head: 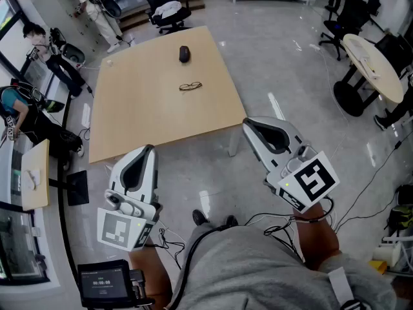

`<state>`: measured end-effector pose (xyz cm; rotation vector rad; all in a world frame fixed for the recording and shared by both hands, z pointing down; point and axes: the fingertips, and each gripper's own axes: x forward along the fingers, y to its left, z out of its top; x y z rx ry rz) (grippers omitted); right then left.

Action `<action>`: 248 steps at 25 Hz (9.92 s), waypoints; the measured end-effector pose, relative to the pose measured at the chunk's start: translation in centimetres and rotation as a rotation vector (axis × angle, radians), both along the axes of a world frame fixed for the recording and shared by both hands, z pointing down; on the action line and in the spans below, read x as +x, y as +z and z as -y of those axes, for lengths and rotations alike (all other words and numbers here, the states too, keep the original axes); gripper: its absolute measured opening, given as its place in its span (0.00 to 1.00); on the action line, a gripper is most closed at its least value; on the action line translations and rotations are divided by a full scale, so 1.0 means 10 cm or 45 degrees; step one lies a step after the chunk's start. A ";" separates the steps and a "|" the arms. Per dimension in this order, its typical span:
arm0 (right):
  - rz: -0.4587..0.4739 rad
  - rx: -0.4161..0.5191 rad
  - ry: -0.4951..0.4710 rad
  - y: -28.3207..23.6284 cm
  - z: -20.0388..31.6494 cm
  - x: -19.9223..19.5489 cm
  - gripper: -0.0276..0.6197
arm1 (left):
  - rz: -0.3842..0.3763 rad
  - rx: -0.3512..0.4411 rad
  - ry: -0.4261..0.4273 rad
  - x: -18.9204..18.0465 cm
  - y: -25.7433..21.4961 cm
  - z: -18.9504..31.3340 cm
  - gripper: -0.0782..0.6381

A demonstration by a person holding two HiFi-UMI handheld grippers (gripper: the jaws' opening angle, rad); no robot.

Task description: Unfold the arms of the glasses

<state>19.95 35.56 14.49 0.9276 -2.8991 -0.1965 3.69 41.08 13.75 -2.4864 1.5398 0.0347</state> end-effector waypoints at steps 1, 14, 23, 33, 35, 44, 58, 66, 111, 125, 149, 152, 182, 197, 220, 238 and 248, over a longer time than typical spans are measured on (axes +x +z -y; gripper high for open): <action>-0.001 -0.001 0.000 0.01 -0.01 0.00 0.05 | -0.001 0.000 0.000 0.00 0.01 -0.01 0.12; -0.004 -0.008 0.006 0.04 -0.06 -0.07 0.05 | 0.003 -0.008 0.010 -0.06 0.04 -0.04 0.12; 0.002 -0.030 0.030 0.10 0.06 -0.29 0.05 | -0.004 -0.027 0.036 -0.30 0.13 0.11 0.12; 0.047 -0.040 0.090 0.08 0.35 -0.81 0.05 | -0.017 -0.027 0.087 -0.88 0.13 0.45 0.12; 0.049 -0.039 0.101 0.07 0.44 -1.02 0.05 | -0.021 -0.023 0.099 -1.09 0.13 0.55 0.12; 0.031 -0.020 0.140 0.05 0.58 -1.54 0.05 | -0.039 0.003 0.158 -1.57 0.12 0.78 0.12; 0.024 -0.056 0.128 0.17 1.17 -1.69 0.05 | -0.040 -0.035 0.144 -1.72 0.23 1.32 0.12; 0.038 -0.081 0.066 0.28 1.95 -1.59 0.05 | -0.023 -0.055 0.091 -1.55 0.30 2.04 0.12; 0.021 -0.147 0.085 0.65 4.75 -1.74 0.05 | -0.016 -0.091 0.137 -1.50 0.63 4.94 0.12; -0.241 -0.562 -0.034 2.67 5.67 -2.03 0.06 | -0.016 -0.557 0.163 -1.48 2.69 6.07 0.12; -0.759 -0.957 -0.087 5.12 5.57 -1.89 0.17 | -0.052 -1.182 0.174 -1.34 5.11 6.01 0.12; -0.767 -0.966 -0.083 5.19 5.53 -1.87 0.17 | -0.057 -1.202 0.170 -1.30 5.15 5.97 0.12; -0.787 -1.026 -0.135 5.29 5.20 -1.99 0.17 | -0.301 -1.315 0.202 -0.99 5.30 5.73 0.12; -0.803 -1.052 -0.130 5.32 4.99 -2.00 0.17 | -0.376 -1.369 0.212 -0.87 5.35 5.61 0.12; -0.837 -1.012 -0.398 5.18 4.48 -2.27 0.17 | -0.342 -1.323 0.301 -0.93 5.08 5.37 0.12; -1.371 -0.742 -0.855 5.51 4.40 -2.41 0.40 | 0.844 -1.271 0.878 -0.75 5.59 5.38 0.12; -1.533 -0.731 -0.974 5.57 4.26 -2.21 0.40 | 0.767 -1.360 0.874 -0.82 5.65 5.40 0.12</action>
